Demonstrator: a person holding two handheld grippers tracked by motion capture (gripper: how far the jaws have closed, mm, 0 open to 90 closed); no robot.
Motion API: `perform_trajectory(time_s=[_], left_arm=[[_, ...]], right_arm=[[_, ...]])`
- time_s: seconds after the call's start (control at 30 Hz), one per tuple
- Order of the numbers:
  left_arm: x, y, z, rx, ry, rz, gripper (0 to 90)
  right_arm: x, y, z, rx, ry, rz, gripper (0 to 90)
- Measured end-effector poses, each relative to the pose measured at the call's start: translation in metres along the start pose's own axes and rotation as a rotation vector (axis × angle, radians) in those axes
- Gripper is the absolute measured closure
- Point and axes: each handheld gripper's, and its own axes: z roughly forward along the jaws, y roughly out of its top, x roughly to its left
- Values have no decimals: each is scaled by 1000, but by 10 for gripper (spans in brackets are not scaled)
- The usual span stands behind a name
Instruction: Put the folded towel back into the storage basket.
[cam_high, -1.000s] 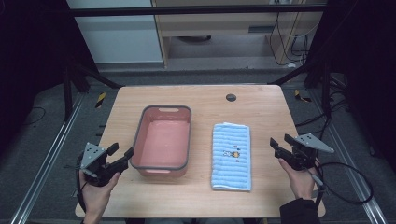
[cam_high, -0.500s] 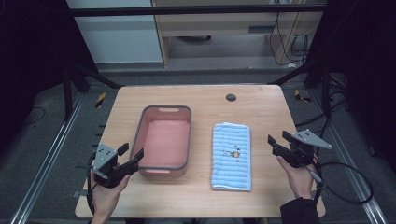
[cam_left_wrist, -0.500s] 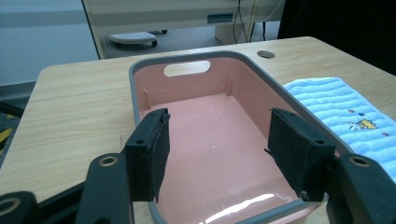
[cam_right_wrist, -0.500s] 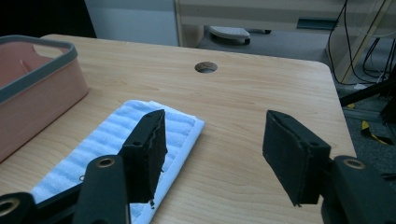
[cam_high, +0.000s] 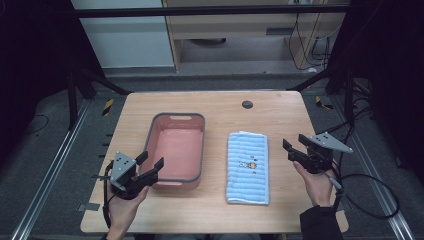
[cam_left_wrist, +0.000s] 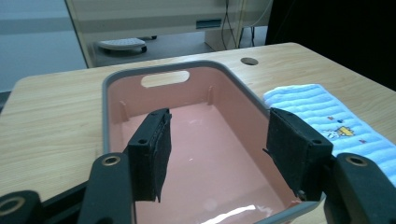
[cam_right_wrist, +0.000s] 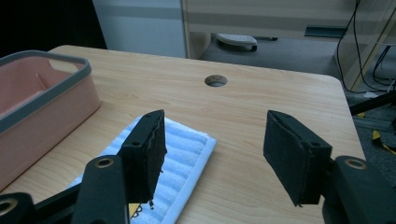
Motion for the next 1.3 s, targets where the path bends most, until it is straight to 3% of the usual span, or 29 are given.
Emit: perform_trajectory(time_s=[0.43,0.73,1.3], left_arm=[[-25,4,18,2,-54,19,420],[-50,5,32,8,-103,36,432],[-89,-1,57,44,-175,84,452]], right_arm=[[1,9,12,10,11,-1,428],[2,15,21,24,18,-12,460],[2,20,35,39,20,-17,468]])
